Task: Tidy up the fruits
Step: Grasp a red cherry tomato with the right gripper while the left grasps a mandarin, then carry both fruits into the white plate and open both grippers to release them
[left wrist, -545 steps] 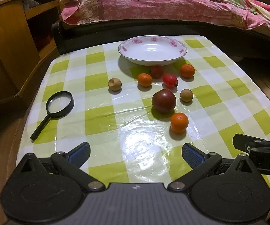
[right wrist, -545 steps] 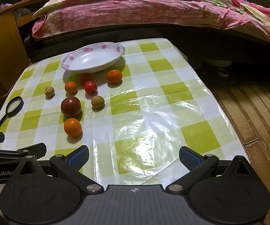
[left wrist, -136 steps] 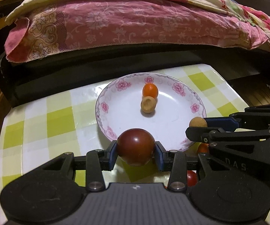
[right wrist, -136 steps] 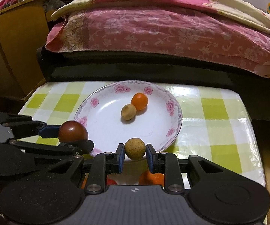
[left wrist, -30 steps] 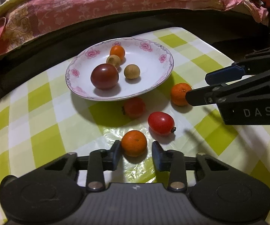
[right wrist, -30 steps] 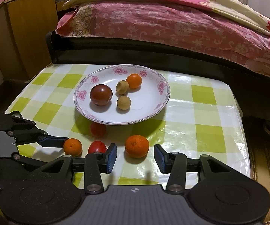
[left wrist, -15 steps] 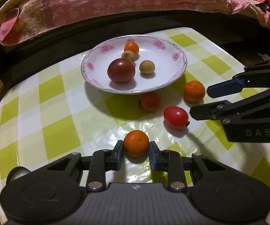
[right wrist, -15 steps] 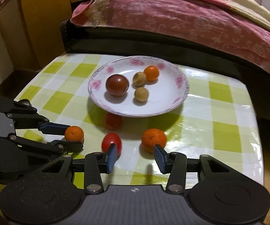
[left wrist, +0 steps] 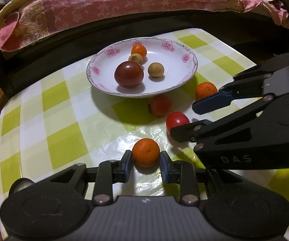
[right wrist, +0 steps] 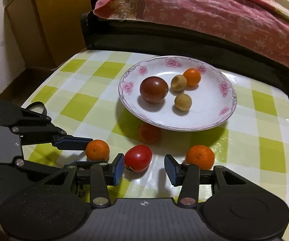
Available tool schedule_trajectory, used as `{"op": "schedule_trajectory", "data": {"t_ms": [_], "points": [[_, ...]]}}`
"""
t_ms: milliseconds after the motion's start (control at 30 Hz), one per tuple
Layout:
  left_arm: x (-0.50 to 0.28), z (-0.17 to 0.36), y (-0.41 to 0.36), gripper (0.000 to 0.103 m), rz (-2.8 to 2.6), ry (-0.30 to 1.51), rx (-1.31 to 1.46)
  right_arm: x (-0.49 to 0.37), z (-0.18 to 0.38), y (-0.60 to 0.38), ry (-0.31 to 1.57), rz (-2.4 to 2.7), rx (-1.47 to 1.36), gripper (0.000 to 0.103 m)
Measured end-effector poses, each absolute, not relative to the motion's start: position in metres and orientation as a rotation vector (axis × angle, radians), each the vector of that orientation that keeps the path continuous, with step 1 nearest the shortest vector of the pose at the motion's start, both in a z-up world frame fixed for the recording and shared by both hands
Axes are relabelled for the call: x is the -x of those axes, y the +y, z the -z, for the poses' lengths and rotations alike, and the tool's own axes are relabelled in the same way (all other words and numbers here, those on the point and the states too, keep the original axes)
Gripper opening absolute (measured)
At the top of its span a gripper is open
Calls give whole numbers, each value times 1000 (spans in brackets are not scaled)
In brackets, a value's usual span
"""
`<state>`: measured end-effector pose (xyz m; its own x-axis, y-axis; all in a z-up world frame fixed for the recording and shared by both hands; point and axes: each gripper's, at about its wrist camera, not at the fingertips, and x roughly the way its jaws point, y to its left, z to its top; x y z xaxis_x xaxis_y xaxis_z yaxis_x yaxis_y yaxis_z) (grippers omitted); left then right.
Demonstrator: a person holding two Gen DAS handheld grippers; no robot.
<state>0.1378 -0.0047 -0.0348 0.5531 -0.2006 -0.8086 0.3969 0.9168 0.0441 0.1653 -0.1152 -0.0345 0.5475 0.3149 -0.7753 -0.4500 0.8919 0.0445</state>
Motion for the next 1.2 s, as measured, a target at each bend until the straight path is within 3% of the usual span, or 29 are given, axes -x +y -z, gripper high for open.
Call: {"op": "schedule_trajectory", "data": {"t_ms": [467,1200], "points": [[-140,36,11,41,374,920,-191,-175,43,-102,938,-487,138,27],[-152,34,17,35,354,931,-112,-166,30,-127,954,-450,96,26]]}}
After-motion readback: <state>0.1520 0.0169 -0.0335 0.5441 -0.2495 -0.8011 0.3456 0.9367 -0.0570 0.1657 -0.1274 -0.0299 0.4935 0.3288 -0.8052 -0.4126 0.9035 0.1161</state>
